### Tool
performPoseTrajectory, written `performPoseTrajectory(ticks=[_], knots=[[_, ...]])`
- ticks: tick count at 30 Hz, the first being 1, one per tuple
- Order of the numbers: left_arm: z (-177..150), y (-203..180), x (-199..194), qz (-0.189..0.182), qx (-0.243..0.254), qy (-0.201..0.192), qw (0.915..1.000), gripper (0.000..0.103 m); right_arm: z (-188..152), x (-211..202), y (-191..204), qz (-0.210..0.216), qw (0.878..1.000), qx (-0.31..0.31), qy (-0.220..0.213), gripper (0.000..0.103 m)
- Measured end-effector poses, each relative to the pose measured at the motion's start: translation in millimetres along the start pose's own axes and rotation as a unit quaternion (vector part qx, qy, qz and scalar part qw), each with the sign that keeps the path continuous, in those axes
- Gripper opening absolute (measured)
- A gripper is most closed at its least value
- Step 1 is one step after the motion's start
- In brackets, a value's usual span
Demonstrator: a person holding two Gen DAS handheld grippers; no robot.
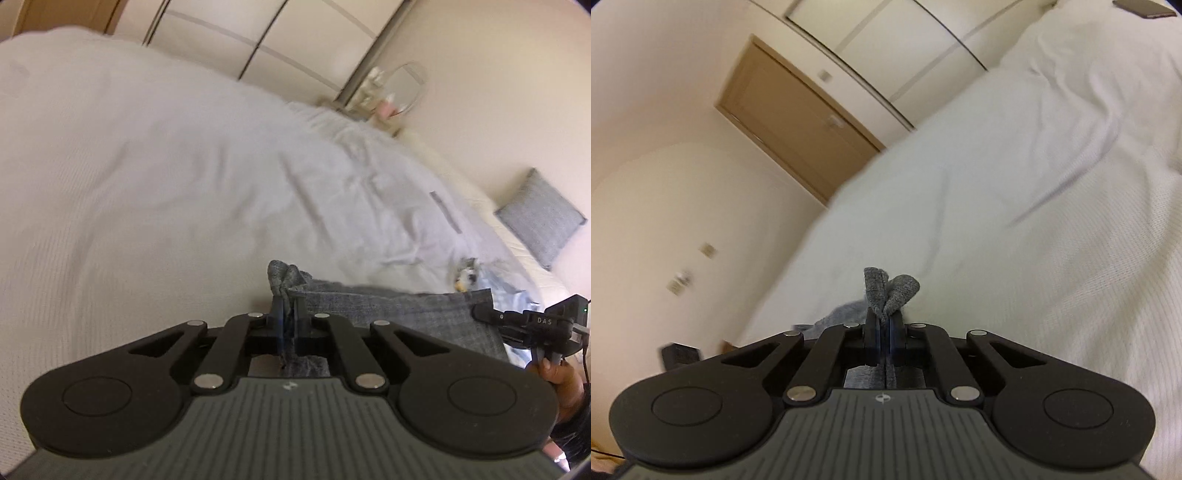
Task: Fold clothes
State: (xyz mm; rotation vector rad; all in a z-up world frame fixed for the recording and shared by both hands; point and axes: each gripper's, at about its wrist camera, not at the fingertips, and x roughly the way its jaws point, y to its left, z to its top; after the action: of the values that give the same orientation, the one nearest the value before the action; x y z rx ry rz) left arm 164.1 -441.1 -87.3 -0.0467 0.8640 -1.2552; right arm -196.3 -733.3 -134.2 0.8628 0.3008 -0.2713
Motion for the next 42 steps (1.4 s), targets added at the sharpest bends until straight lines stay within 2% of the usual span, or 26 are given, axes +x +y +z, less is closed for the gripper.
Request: performPoseTrajectory(ticks=[5,7,8,10,13,14,15,16,17,18,19,21,23,26,27,28,29,31,33,34,35,36,37,38,40,42], knots=[[-4,10,13,0.027,-0.009,0.015,0.9995,0.001,-1,22,-17,-0.027,1.000,0.004,0.013,0.006],[-4,9,6,0.032,-0.005,0.009,0.9994,0.001,-10,18,-17,-0.039,0.999,0.006,0.011,0.013],[-4,8,1,0.038,0.000,0.005,0.9993,0.001,-13,13,-16,-0.046,0.999,0.003,0.003,0.020],[-5,4,-15,0.054,0.016,-0.005,0.9984,0.001,-20,-6,-12,-0.057,0.998,-0.008,-0.014,0.023],[-14,-14,-46,0.078,0.075,-0.020,0.9940,0.002,-31,-41,4,-0.078,0.995,-0.037,-0.040,0.025],[-21,-26,-55,0.088,0.111,-0.025,0.9895,0.004,-35,-53,11,-0.084,0.994,-0.051,-0.047,0.027],[-30,-42,-64,0.102,0.162,-0.031,0.9811,0.009,-40,-60,21,-0.092,0.992,-0.071,-0.051,0.030],[-40,-57,-72,0.115,0.211,-0.037,0.9700,0.021,-50,-69,35,-0.102,0.988,-0.108,-0.052,0.032],[-52,-74,-78,0.130,0.265,-0.044,0.9544,0.030,-61,-77,49,-0.114,0.981,-0.147,-0.052,0.039],[-68,-91,-81,0.145,0.329,-0.053,0.9315,0.031,-74,-79,64,-0.139,0.967,-0.207,-0.047,0.048],[-87,-109,-82,0.150,0.393,-0.057,0.9052,0.032,-88,-81,79,-0.163,0.949,-0.267,-0.042,0.050],[-124,-135,-81,0.134,0.490,-0.059,0.8591,0.036,-124,-78,108,-0.187,0.906,-0.379,-0.025,0.052],[-156,-155,-70,0.123,0.568,-0.054,0.8118,0.044,-160,-67,132,-0.201,0.855,-0.477,-0.006,0.052],[-194,-172,-40,0.134,0.672,-0.047,0.7271,0.043,-211,-41,149,-0.227,0.752,-0.618,0.019,0.058],[-198,-173,-29,0.142,0.687,-0.044,0.7116,0.042,-219,-31,150,-0.230,0.725,-0.649,0.023,0.058],[-199,-172,-17,0.150,0.694,-0.037,0.7027,0.036,-227,-20,151,-0.232,0.697,-0.678,0.026,0.058],[-197,-170,-6,0.157,0.693,-0.029,0.7026,0.024,-234,-10,152,-0.235,0.669,-0.705,0.030,0.058],[-186,-164,8,0.164,0.673,-0.013,0.7211,0.018,-237,15,148,-0.245,0.634,-0.732,0.045,0.056],[-179,-162,10,0.157,0.658,-0.008,0.7367,0.016,-228,24,133,-0.258,0.625,-0.735,0.058,0.043],[-177,-161,11,0.153,0.654,-0.007,0.7405,0.015,-223,29,126,-0.264,0.620,-0.736,0.064,0.042],[-178,-161,11,0.150,0.655,-0.007,0.7409,0.014,-219,33,119,-0.268,0.618,-0.735,0.070,0.042],[-178,-160,11,0.147,0.652,-0.007,0.7441,0.013,-212,29,116,-0.263,0.638,-0.720,0.069,0.043],[-177,-159,11,0.145,0.646,-0.005,0.7495,0.012,-209,27,114,-0.262,0.646,-0.713,0.068,0.043],[-176,-158,11,0.143,0.640,-0.004,0.7549,0.011,-212,27,113,-0.262,0.641,-0.718,0.069,0.042],[-174,-158,8,0.139,0.630,-0.001,0.7642,0.010,-215,28,113,-0.263,0.645,-0.714,0.074,0.037],[-171,-163,-3,0.134,0.621,-0.006,0.7726,0.009,-210,23,117,-0.255,0.680,-0.683,0.079,0.029]])
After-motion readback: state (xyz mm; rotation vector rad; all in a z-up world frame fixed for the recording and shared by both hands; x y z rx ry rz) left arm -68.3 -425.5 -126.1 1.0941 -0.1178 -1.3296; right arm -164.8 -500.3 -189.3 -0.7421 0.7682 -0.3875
